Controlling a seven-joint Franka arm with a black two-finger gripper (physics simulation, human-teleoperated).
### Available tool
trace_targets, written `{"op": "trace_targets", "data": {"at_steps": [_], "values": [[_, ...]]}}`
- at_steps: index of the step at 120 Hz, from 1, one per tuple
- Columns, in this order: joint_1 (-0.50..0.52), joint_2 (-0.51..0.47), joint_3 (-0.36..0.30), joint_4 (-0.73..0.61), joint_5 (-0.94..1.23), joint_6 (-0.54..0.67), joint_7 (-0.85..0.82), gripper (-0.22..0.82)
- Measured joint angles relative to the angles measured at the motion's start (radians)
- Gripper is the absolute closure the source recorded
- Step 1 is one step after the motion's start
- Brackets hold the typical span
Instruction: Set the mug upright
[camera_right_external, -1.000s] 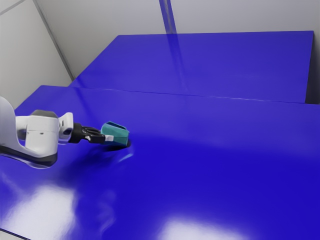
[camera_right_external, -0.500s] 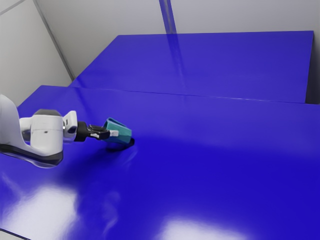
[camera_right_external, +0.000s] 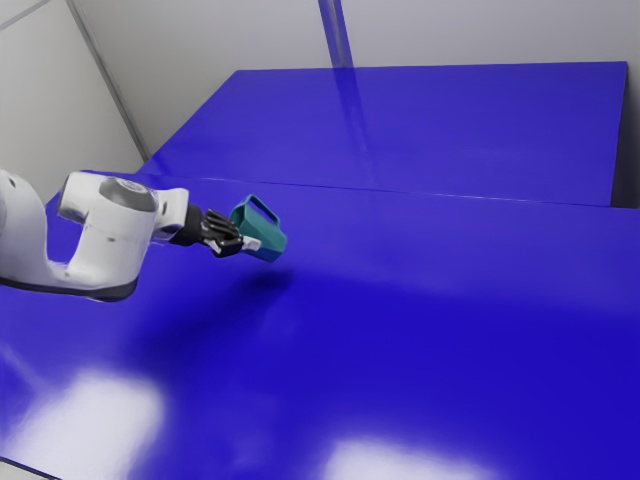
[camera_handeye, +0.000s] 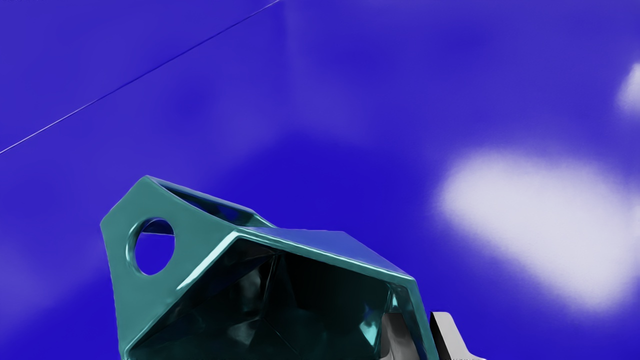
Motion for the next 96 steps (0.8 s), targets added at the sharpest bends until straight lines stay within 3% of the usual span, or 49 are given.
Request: {"op": "trace_targets", "data": {"at_steps": [24,44,64,96], "values": [[-0.151,-0.012,0.000,0.014,0.592,0.038,-0.326,0.77],[-0.268,-0.009,0.002,0.085,0.893,-0.074,-0.649,0.78],[-0.373,-0.012,0.002,0.097,1.029,-0.174,-0.950,0.78],[-0.505,-0.019,0.000,0.075,1.076,-0.261,-1.310,0.79]]}}
